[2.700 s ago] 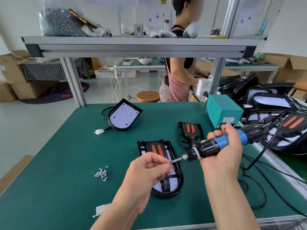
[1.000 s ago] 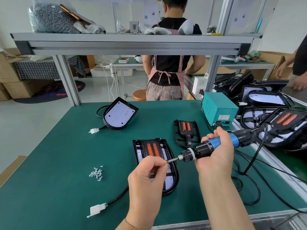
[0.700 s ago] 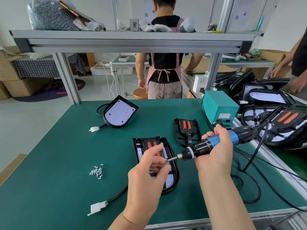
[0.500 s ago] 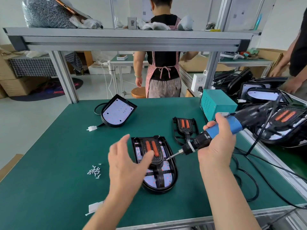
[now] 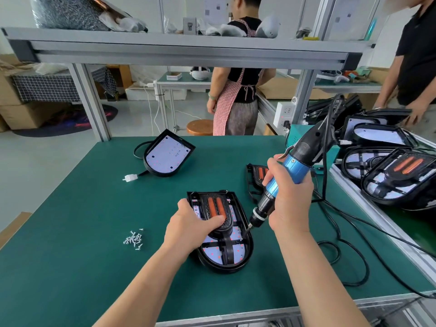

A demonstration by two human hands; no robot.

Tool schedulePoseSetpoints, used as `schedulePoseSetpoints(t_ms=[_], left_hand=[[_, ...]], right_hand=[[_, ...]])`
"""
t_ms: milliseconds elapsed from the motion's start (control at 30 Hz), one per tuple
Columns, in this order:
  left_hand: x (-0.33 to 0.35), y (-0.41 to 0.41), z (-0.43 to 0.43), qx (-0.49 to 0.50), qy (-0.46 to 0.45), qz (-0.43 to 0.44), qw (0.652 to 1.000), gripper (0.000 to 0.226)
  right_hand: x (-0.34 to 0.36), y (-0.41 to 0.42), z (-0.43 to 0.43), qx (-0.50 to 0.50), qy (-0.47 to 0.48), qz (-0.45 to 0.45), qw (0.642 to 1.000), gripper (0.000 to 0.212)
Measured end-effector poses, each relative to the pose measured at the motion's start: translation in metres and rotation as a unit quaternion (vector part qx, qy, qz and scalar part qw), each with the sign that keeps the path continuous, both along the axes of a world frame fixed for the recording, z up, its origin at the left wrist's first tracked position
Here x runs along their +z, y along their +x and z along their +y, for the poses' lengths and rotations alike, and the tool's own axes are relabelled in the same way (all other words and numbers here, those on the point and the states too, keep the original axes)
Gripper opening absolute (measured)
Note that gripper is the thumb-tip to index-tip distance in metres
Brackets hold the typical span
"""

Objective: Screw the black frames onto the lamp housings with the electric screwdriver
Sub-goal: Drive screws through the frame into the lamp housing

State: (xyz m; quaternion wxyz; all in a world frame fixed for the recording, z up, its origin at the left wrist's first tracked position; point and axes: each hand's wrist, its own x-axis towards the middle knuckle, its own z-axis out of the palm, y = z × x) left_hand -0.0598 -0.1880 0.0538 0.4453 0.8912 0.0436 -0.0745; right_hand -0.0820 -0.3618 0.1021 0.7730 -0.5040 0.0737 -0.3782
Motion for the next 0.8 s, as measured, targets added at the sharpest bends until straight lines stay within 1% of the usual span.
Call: schedulePoseSetpoints(t_ms=[167,333,800], left_hand=[[-0.002,0.001,0.000,0.000,0.002,-0.006,1.000,0.067],[-0.004,0.002,0.000,0.000,0.012,-0.011,1.000,0.068],[-0.010,0.004,0.000,-0.001,-0.040,-0.013,0.999,0.065]], right_hand=[[-0.002,0.000,0.002,-0.002,0.009,0.002,1.000,0.017],[-0.002,0.002,0.006,0.012,0.003,0.008,1.000,0.022],[0.001,0.011,0.017,0.078,-0.086,0.022,0.993,0.017]])
